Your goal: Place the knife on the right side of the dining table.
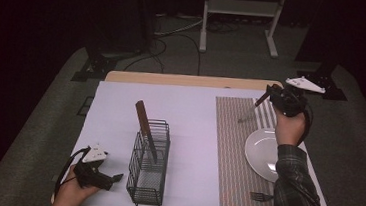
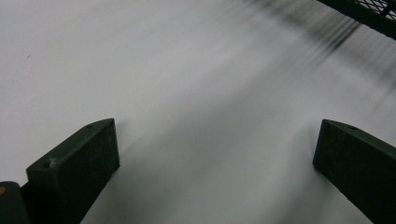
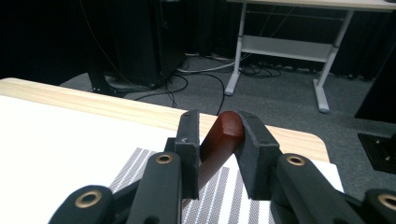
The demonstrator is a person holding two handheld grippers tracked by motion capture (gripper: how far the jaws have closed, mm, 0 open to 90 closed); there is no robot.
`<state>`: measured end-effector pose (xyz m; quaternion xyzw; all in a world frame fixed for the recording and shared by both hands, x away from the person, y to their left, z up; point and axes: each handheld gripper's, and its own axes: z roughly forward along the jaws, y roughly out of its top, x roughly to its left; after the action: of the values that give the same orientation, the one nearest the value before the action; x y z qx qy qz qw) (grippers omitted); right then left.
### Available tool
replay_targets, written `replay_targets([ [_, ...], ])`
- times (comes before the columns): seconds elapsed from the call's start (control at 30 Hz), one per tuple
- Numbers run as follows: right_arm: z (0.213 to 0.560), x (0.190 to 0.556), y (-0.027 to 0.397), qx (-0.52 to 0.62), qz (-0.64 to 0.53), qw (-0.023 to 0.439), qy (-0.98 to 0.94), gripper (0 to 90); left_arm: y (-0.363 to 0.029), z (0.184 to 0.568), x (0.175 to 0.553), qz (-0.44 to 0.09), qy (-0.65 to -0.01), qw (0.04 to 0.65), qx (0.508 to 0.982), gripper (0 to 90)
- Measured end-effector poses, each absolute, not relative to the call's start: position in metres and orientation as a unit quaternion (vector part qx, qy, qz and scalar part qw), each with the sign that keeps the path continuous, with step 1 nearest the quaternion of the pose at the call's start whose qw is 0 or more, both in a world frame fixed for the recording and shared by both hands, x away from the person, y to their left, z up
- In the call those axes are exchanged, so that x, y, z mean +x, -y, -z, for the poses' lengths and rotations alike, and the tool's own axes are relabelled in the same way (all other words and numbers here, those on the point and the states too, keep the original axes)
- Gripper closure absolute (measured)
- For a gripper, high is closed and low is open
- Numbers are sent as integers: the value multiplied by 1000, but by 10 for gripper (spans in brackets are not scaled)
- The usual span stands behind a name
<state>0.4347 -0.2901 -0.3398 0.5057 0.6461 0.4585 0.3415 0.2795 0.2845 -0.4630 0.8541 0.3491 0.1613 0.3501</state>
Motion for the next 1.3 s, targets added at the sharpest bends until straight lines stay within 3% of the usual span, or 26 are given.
replay_targets([
  [1.3,370,432,331,562,-419,335,-630,570,-284,463,279,-161,-349,350,854,0],
])
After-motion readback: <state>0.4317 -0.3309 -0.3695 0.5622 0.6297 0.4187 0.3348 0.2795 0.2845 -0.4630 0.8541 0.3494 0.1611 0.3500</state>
